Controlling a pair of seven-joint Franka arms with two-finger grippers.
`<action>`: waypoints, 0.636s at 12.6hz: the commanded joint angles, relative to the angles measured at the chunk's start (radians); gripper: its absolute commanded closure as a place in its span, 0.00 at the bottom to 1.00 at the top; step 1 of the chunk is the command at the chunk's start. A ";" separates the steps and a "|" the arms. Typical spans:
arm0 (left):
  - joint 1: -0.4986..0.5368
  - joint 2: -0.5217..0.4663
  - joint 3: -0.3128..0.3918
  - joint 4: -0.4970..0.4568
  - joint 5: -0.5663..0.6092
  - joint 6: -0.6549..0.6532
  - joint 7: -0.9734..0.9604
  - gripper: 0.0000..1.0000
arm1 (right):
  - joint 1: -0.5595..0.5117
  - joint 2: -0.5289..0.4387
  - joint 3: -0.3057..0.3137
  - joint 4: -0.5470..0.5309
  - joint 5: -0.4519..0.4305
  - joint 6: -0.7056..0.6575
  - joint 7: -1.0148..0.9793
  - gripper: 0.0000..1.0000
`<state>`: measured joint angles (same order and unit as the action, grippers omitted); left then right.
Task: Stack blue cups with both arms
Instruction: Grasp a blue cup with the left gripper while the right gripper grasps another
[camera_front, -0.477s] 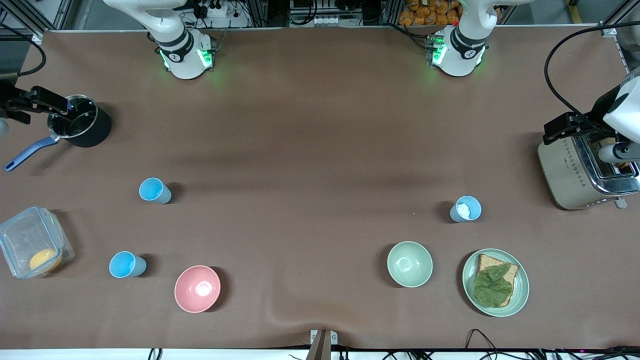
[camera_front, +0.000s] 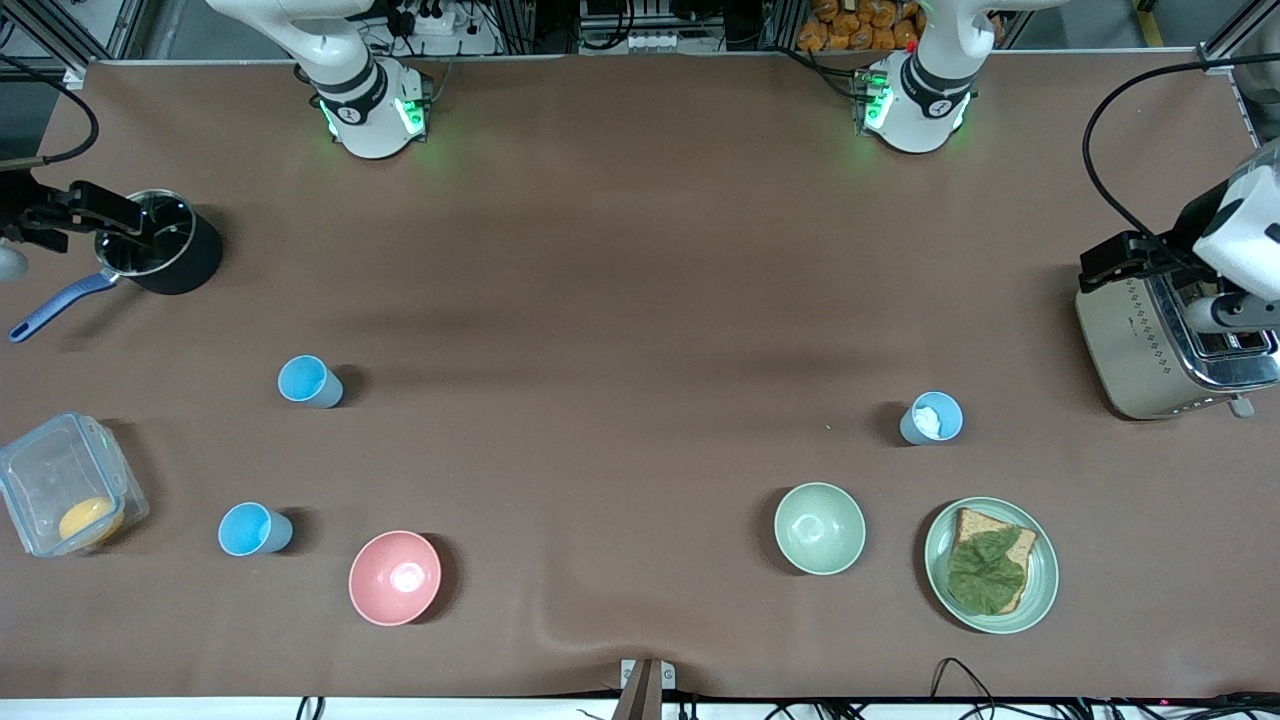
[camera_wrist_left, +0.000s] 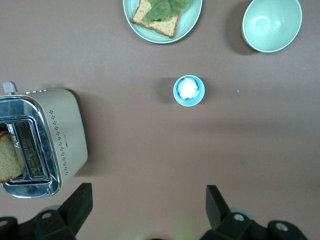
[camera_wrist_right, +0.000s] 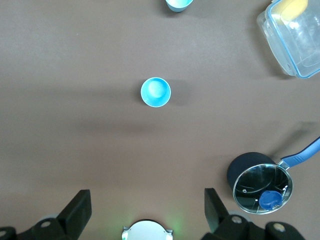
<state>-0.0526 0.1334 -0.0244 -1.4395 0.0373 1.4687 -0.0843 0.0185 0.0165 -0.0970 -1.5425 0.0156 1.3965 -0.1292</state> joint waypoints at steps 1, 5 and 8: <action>-0.007 0.041 -0.002 0.010 0.001 -0.005 -0.011 0.00 | 0.000 0.003 0.003 -0.002 -0.005 -0.004 -0.007 0.00; -0.006 0.129 -0.009 -0.009 -0.029 0.128 -0.008 0.00 | 0.003 0.054 0.005 0.028 0.000 -0.004 -0.021 0.00; 0.007 0.243 -0.009 -0.015 -0.031 0.225 -0.006 0.00 | 0.012 0.085 0.005 0.032 -0.006 -0.004 -0.020 0.00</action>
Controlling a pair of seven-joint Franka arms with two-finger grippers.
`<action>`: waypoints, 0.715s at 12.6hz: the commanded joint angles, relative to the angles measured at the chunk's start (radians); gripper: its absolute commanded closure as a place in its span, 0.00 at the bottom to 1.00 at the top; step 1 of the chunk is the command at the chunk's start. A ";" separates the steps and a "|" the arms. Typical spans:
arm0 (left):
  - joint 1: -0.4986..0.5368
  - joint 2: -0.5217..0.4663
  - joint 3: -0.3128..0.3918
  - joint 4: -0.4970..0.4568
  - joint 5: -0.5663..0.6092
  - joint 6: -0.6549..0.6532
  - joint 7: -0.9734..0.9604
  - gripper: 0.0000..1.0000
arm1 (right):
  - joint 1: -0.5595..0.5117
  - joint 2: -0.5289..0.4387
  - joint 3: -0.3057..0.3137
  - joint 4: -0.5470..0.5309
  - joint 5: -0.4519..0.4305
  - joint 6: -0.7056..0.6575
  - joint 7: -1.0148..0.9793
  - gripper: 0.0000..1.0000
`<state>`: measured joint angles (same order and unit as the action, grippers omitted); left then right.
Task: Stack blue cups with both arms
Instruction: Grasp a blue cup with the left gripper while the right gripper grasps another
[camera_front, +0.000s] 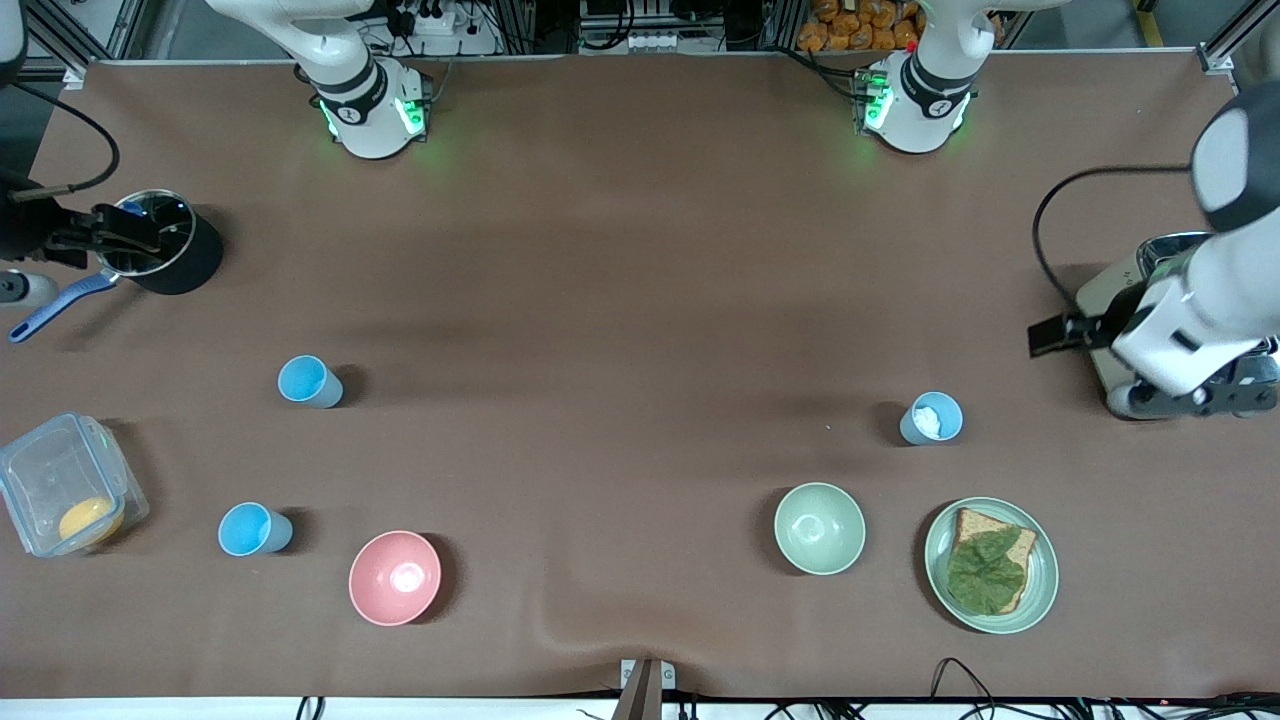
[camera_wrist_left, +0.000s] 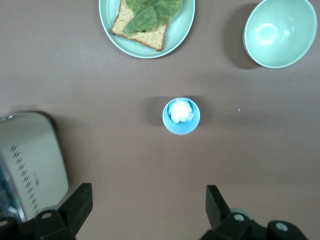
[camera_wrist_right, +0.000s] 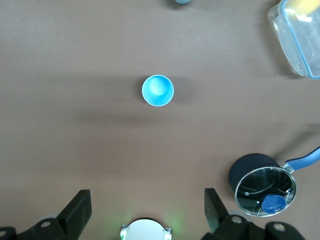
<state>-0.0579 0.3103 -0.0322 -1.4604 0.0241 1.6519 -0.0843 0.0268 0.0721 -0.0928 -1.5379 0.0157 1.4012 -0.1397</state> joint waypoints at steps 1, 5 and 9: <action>0.015 0.114 -0.002 0.006 -0.018 0.061 -0.005 0.00 | -0.011 0.064 -0.001 0.025 -0.010 -0.008 -0.012 0.00; 0.032 0.248 0.000 0.002 -0.080 0.117 -0.023 0.00 | -0.056 0.271 -0.005 0.025 -0.077 0.018 0.003 0.00; 0.041 0.337 0.000 0.000 -0.105 0.173 -0.029 0.00 | -0.116 0.423 -0.004 0.009 -0.022 0.174 0.006 0.00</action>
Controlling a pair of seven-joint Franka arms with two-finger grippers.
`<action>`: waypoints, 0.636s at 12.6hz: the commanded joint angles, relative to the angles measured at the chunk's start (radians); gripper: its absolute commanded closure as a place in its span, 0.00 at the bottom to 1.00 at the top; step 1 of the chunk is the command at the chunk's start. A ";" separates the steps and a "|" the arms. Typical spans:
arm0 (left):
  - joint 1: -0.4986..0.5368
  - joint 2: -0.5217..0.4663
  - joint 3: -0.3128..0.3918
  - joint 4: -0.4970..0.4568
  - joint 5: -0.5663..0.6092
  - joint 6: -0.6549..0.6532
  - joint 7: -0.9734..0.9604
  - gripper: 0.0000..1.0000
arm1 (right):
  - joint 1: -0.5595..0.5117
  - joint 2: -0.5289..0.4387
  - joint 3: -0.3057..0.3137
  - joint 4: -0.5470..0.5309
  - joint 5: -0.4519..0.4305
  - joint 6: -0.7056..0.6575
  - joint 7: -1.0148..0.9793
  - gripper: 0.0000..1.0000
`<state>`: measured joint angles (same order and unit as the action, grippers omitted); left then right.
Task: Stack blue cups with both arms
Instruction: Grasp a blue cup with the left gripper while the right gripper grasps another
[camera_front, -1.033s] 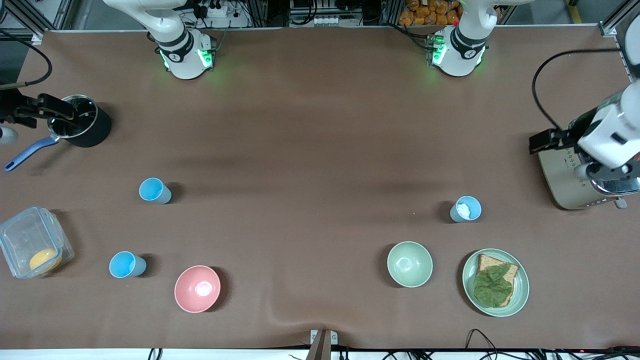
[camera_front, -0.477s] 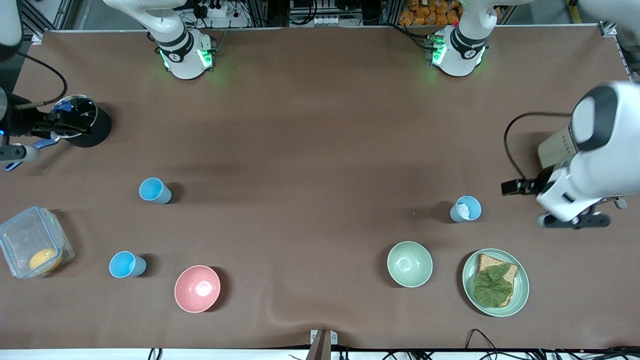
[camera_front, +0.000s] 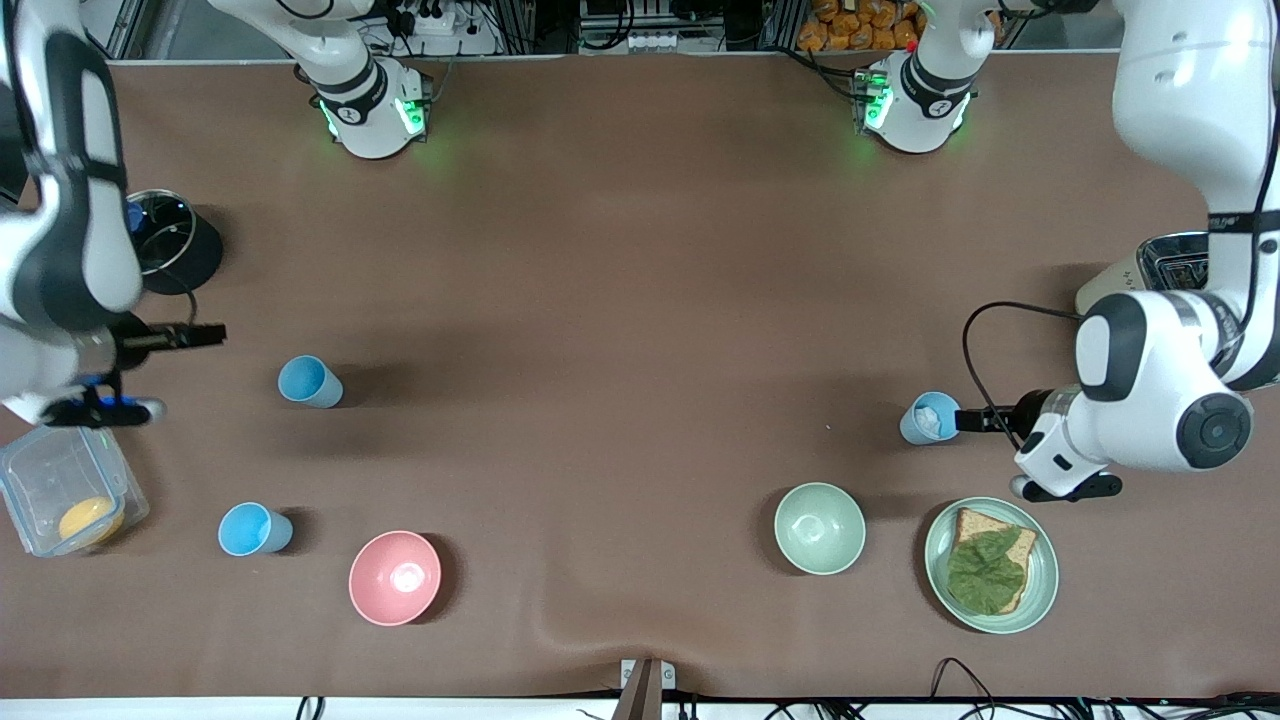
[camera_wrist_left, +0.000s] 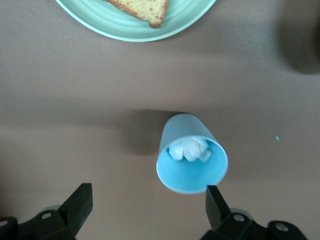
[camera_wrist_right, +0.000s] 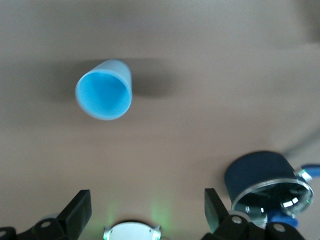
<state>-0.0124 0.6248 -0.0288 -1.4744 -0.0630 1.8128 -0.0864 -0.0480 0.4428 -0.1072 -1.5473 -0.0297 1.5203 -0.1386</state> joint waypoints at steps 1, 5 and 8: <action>-0.008 0.036 -0.003 0.014 -0.018 0.041 -0.027 0.00 | -0.053 0.085 0.009 0.013 0.057 0.098 0.005 0.00; -0.011 0.056 -0.003 -0.020 -0.020 0.063 -0.029 0.01 | -0.114 0.157 0.009 -0.069 0.208 0.208 0.005 0.00; -0.015 0.073 -0.003 -0.020 -0.020 0.066 -0.029 0.21 | -0.101 0.146 0.011 -0.146 0.228 0.326 0.088 0.00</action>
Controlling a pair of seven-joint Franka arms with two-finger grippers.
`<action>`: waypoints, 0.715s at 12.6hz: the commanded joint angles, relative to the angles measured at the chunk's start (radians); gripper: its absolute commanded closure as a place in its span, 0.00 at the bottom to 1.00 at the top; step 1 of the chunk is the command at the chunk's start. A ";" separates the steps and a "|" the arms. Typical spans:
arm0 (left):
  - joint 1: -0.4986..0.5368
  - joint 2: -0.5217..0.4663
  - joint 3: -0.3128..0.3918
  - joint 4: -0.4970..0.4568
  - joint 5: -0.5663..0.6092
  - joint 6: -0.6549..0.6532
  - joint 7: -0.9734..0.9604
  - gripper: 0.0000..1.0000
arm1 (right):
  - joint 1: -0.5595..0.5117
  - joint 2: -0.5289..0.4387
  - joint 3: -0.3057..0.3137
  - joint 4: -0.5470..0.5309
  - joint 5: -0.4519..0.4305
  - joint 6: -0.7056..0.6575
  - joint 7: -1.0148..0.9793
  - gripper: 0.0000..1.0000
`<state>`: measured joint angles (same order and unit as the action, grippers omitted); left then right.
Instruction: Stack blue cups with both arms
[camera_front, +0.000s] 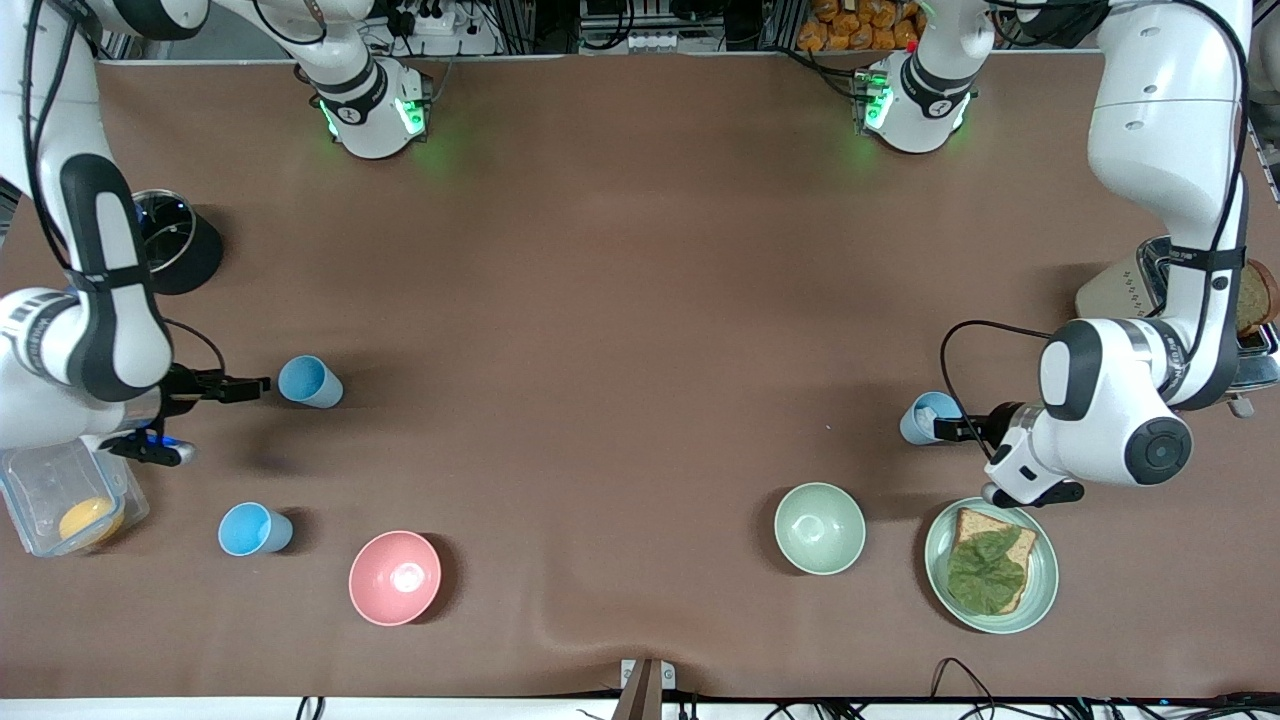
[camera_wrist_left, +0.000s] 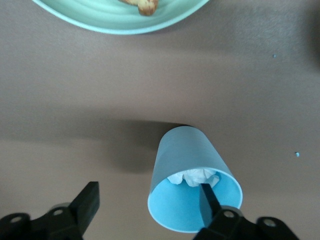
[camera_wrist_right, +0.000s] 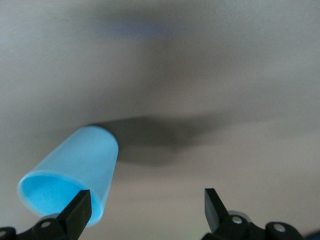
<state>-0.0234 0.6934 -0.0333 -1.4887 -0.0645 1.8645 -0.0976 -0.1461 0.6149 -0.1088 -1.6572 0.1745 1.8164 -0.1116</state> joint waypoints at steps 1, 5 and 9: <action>-0.004 0.008 0.000 -0.007 -0.018 0.015 -0.017 0.28 | -0.001 -0.026 0.014 -0.038 0.025 0.043 0.079 0.00; -0.006 0.021 0.000 -0.002 -0.015 0.015 -0.014 0.56 | 0.008 -0.038 0.017 -0.035 0.025 0.002 0.107 0.00; -0.026 0.020 0.000 -0.001 -0.018 0.013 -0.017 0.81 | 0.019 -0.085 0.015 -0.029 0.020 -0.052 0.110 0.00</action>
<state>-0.0385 0.7134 -0.0363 -1.4922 -0.0646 1.8704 -0.0978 -0.1327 0.5823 -0.0945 -1.6677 0.1826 1.7916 -0.0172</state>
